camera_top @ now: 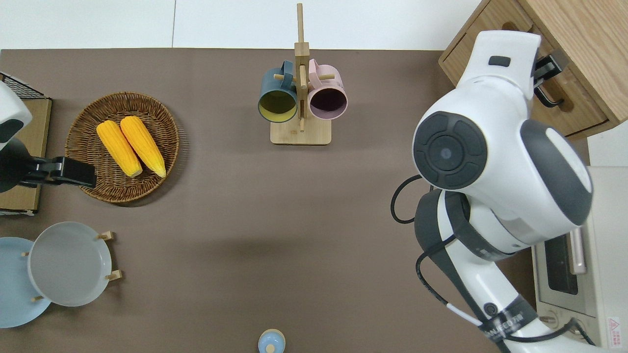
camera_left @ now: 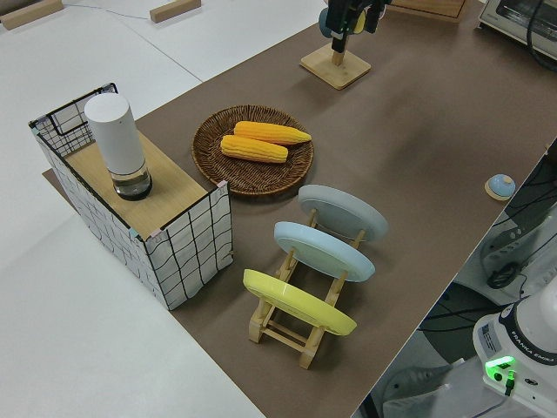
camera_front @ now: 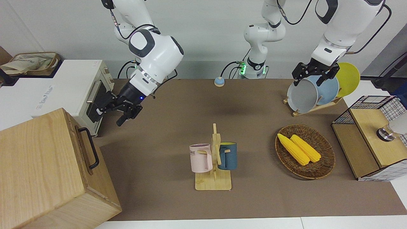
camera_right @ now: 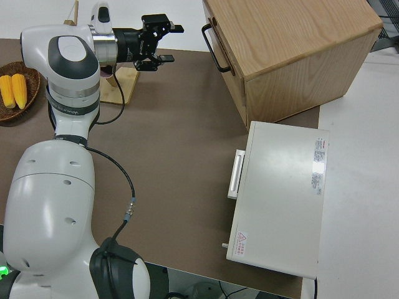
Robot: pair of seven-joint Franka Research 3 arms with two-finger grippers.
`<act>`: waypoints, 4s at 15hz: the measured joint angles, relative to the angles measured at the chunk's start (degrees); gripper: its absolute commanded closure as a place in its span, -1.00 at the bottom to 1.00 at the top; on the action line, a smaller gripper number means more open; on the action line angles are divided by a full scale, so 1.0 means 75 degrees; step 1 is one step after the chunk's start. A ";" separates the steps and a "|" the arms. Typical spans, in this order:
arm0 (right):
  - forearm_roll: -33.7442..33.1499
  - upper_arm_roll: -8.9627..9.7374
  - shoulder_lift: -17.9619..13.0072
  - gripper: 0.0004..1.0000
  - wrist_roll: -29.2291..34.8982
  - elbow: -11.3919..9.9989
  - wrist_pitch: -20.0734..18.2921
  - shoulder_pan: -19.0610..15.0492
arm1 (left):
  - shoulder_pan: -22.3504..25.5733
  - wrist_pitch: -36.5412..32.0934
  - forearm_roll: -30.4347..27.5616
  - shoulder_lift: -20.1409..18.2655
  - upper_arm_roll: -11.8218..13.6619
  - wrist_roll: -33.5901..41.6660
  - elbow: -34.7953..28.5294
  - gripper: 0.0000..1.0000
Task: Slide drawer open with right arm
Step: 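Raise the right arm and reach the right gripper toward the black drawer handle, then close the right gripper on the black drawer handle, then pull the handle toward the robot with the right gripper, sliding the drawer out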
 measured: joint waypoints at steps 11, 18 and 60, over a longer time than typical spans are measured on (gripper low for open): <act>-0.2172 -0.0488 0.0706 -0.96 0.1025 -0.0463 -0.0209 -0.0015 | 0.0000 0.0000 0.0000 0.0000 0.0000 0.0000 0.0000 -0.99; -0.3263 -0.0496 0.1310 -0.96 0.2381 -0.0476 -0.0982 0.0184 | 0.0000 0.0000 0.0000 0.0000 0.0000 0.0000 0.0000 -0.99; -0.2732 -0.1008 0.1606 1.00 0.3317 -0.0487 -0.3212 0.2798 | 0.0000 0.0000 0.0000 0.0000 0.0000 0.0000 0.0000 -0.99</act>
